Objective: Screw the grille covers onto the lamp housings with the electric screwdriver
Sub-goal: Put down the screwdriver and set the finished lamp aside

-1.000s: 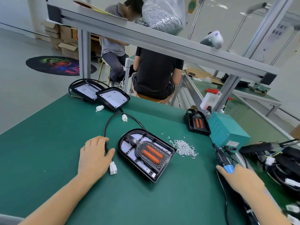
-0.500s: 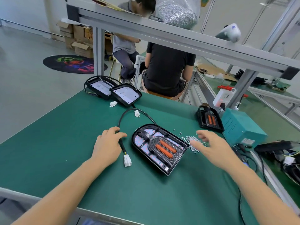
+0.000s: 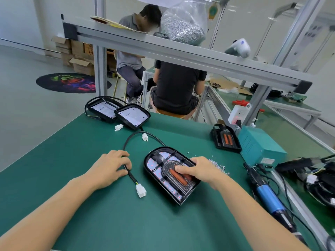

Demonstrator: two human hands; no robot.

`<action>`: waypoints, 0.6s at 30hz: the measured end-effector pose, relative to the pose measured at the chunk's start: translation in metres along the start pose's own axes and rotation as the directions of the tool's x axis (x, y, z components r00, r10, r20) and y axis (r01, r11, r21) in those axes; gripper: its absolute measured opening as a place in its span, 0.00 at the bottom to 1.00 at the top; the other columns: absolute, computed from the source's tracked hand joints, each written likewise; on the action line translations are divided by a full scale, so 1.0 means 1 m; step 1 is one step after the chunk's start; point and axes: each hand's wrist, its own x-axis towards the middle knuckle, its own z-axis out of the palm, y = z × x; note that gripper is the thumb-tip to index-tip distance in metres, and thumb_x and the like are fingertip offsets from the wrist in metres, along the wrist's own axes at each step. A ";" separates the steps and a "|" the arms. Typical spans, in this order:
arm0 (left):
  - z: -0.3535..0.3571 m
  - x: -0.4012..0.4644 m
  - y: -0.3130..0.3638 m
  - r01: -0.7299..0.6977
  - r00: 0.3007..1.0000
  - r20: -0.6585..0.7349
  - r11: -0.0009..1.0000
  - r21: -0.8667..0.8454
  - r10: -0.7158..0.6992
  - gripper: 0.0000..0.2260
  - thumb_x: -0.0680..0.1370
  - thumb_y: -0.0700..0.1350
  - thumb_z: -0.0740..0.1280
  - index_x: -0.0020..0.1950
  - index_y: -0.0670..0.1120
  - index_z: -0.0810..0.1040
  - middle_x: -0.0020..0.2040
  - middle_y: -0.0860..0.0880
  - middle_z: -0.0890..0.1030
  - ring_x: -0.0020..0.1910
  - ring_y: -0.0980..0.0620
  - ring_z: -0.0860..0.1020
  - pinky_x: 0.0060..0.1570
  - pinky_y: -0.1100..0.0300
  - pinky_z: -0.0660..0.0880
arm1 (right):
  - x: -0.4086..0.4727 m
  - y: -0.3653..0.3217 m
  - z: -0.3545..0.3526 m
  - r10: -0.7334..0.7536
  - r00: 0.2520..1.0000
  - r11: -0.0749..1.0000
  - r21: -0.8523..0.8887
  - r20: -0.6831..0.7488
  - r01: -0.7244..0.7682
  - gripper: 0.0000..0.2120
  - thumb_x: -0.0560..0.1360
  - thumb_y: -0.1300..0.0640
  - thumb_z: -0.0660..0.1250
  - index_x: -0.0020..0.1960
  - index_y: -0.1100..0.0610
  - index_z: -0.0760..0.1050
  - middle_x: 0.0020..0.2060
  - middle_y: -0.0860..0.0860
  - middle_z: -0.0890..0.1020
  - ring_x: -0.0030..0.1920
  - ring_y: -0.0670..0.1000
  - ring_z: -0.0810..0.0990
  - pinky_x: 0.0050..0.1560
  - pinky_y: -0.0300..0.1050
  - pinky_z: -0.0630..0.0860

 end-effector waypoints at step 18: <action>0.012 0.015 0.029 -0.161 0.956 -0.258 0.986 -0.053 0.142 0.05 0.78 0.54 0.63 0.43 0.56 0.73 0.41 0.62 0.74 0.40 0.61 0.71 0.55 0.68 0.59 | -0.023 0.004 -0.021 0.151 0.966 0.805 0.593 -0.210 0.003 0.20 0.69 0.46 0.75 0.55 0.59 0.80 0.43 0.54 0.87 0.37 0.49 0.83 0.30 0.39 0.77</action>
